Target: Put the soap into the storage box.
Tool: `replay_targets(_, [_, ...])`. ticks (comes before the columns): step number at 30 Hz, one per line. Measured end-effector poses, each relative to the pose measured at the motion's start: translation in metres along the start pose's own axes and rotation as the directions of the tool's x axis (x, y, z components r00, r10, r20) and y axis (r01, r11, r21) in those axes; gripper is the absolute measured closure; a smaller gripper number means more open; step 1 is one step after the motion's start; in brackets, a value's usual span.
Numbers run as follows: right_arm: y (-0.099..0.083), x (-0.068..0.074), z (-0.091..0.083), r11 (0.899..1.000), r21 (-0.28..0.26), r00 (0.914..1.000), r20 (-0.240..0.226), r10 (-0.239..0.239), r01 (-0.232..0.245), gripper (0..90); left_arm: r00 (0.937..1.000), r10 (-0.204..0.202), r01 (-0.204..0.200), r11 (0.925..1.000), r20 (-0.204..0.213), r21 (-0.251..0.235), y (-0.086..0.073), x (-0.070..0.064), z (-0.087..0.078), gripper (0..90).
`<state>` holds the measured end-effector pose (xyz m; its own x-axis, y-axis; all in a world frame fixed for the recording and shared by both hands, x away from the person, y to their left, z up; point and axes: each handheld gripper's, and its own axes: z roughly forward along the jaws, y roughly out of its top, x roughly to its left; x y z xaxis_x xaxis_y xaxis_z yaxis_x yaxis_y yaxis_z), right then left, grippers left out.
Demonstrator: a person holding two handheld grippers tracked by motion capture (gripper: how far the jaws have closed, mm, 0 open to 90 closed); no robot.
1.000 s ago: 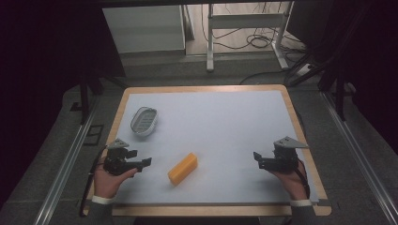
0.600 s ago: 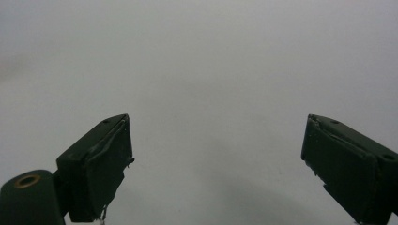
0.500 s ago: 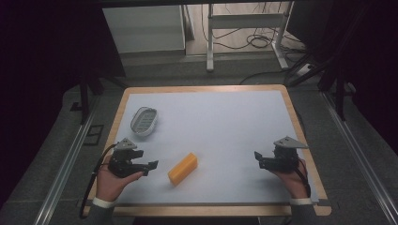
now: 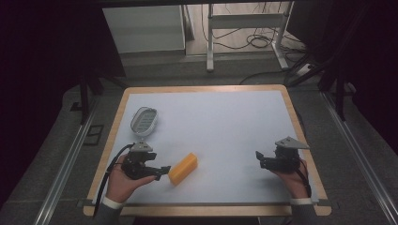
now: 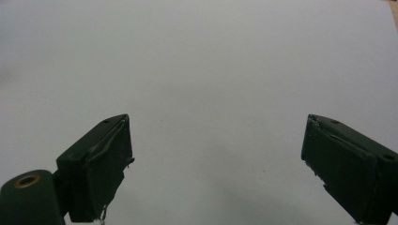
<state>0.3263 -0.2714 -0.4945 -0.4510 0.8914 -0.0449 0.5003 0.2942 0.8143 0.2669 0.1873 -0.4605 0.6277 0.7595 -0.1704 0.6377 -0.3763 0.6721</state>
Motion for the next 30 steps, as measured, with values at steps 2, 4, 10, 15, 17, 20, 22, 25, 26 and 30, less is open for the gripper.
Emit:
replay_targets(2, [0.0,0.0,0.0,1.0,0.004,1.0,0.002,0.001,-0.001,8.9,0.9999,0.01,-0.01,0.9999,0.004,0.01,0.003,-0.002,0.004,22.8])
replay_targets(4, [-0.001,-0.001,0.001,1.0,0.01,1.0,0.008,0.004,-0.004,8.9,0.9999,0.015,-0.015,0.9997,0.005,0.017,0.005,-0.005,0.007,22.6])
replay_targets(10, [-0.002,-0.003,0.0,1.0,0.011,0.9997,0.021,0.011,-0.011,8.9,0.9995,0.025,-0.025,0.9994,0.019,0.023,0.009,-0.01,0.011,22.6])
replay_targets(15, [-0.002,-0.003,0.0,1.0,0.004,0.9993,0.036,0.01,-0.01,8.9,0.9984,0.042,-0.043,0.998,0.037,0.046,0.011,-0.016,0.018,22.5])
replay_targets(17, [-0.003,-0.003,-0.001,1.0,0.004,0.9992,0.037,0.012,-0.012,8.9,0.9984,0.04,-0.042,0.9979,0.04,0.05,0.012,-0.017,0.02,22.5])
replay_targets(20, [-0.003,-0.003,-0.001,1.0,-0.004,0.9989,0.044,0.016,-0.016,8.9,0.9983,0.042,-0.045,0.9972,0.04,0.06,0.013,-0.017,0.021,22.6])
replay_targets(22, [-0.003,-0.003,-0.001,1.0,-0.005,0.9988,0.045,0.018,-0.018,8.9,0.9983,0.039,-0.041,0.9969,0.043,0.066,0.014,-0.019,0.025,22.6])
replay_targets(25, [-0.003,-0.003,0.0,1.0,-0.006,0.9986,0.05,0.018,-0.018,8.9,0.9977,0.045,-0.049,0.9948,0.05,0.089,0.018,-0.02,0.03,22.7])
replay_targets(26, [-0.004,-0.003,0.0,1.0,-0.006,0.9986,0.051,0.018,-0.017,8.9,0.9979,0.041,-0.045,0.9951,0.05,0.089,0.019,-0.021,0.032,22.8])
replay_targets(30, [-0.004,-0.003,-0.001,1.0,-0.007,0.9984,0.051,0.024,-0.024,8.9,0.9977,0.042,-0.047,0.9939,0.054,0.1,0.021,-0.023,0.037,23.0])
